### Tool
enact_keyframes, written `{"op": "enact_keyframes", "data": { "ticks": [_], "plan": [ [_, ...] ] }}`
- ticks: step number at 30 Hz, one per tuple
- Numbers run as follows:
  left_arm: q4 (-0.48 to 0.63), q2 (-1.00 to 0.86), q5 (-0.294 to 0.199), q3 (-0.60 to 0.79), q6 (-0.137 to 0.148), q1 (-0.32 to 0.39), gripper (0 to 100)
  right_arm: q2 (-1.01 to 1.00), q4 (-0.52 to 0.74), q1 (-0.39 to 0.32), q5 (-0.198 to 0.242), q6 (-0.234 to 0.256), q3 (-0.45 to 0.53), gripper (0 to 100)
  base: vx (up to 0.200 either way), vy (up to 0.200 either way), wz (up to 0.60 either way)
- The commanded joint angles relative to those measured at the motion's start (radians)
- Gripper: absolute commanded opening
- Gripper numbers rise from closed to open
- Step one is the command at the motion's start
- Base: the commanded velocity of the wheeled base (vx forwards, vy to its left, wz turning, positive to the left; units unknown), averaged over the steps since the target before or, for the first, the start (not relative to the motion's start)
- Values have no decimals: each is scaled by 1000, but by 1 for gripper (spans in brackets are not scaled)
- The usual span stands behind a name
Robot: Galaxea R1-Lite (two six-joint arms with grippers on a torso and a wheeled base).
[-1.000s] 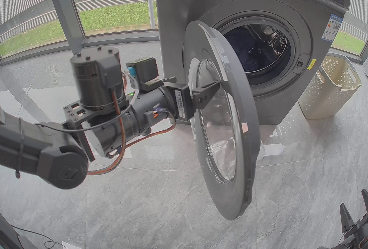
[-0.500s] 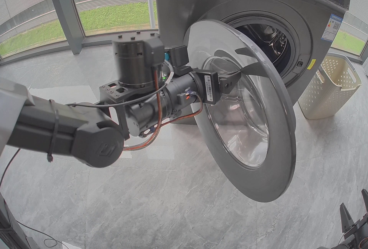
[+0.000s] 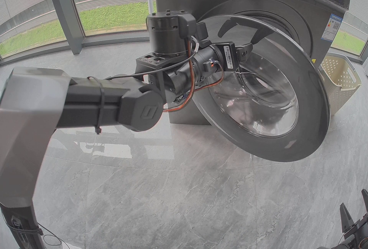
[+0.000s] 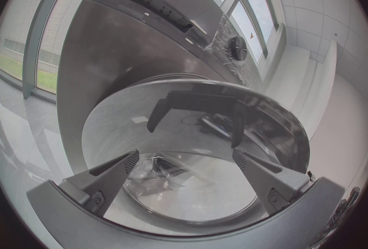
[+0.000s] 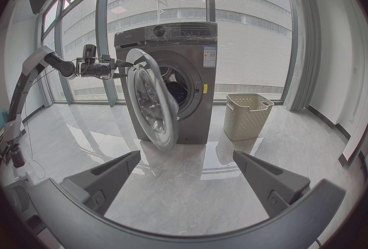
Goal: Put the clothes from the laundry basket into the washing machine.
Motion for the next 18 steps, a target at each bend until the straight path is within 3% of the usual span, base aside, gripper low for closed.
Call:
{"op": "enact_keyframes", "data": {
  "ticks": [1,6,11,16,18],
  "plan": [
    [49,90,26,-83,-26,-5,100,-7,0,0,0,0,18,100,0,0,0],
    [65,91,49,-98,-27,-5,100,-7,0,0,0,0,18,100,0,0,0],
    [82,116,108,-164,-33,-7,100,-7,0,0,0,0,18,100,0,0,0],
    [110,174,184,-291,-84,-3,100,-7,0,0,0,0,18,100,0,0,0],
    [133,176,192,-291,-104,-2,100,-7,0,0,0,0,18,100,0,0,0]
  ]
}}
